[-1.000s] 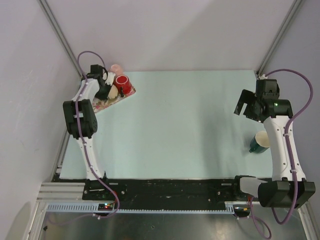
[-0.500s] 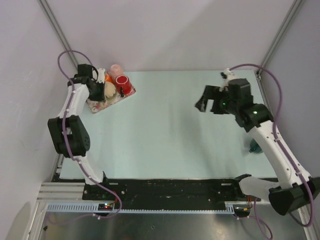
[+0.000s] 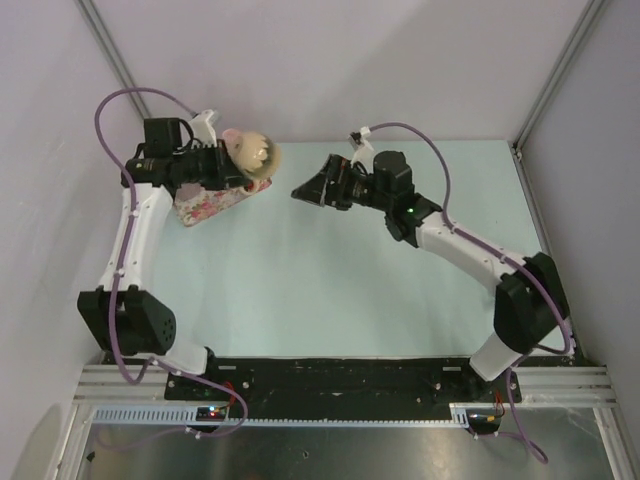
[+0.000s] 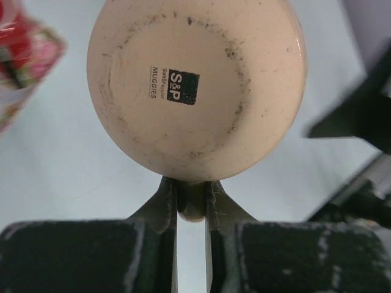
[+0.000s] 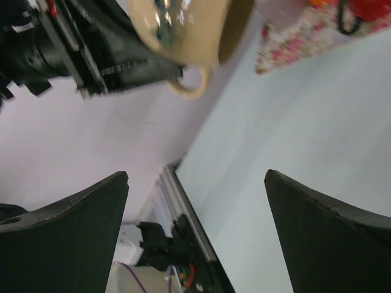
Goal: Turn the mug right side up
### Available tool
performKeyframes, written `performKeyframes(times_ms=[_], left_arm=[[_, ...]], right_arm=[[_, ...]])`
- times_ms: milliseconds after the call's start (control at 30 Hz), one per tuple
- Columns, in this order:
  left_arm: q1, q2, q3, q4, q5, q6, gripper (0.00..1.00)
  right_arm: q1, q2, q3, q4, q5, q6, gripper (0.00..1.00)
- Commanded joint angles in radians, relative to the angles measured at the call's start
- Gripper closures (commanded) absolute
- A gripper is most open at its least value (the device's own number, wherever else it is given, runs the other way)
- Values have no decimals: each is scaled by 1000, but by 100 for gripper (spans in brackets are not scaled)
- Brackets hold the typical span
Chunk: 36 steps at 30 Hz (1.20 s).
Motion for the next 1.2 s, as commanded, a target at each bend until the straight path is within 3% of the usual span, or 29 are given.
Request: performKeyframes(times_ms=[0, 267, 467, 767, 900, 967, 1033, 1167], left_arm=[[-69, -75, 70, 77, 307, -135, 100], [-174, -69, 94, 77, 390, -171, 100], [-211, -58, 76, 76, 419, -163, 100], [-220, -49, 90, 77, 393, -160, 100], [-223, -42, 106, 76, 394, -163, 100], [-232, -39, 102, 77, 393, -162, 100], [-244, -37, 94, 77, 389, -159, 100], [-262, -31, 82, 77, 384, -145, 100]], right_arm=[[16, 91, 103, 390, -106, 194, 1], [2, 119, 134, 516, -154, 247, 2], [-15, 65, 137, 424, -127, 129, 15], [-49, -31, 142, 148, -60, -73, 7], [-51, -42, 141, 160, -71, -79, 7], [-47, -29, 140, 223, -102, -15, 12], [-41, -6, 141, 312, -137, 58, 24], [-44, 34, 149, 453, -183, 171, 85]])
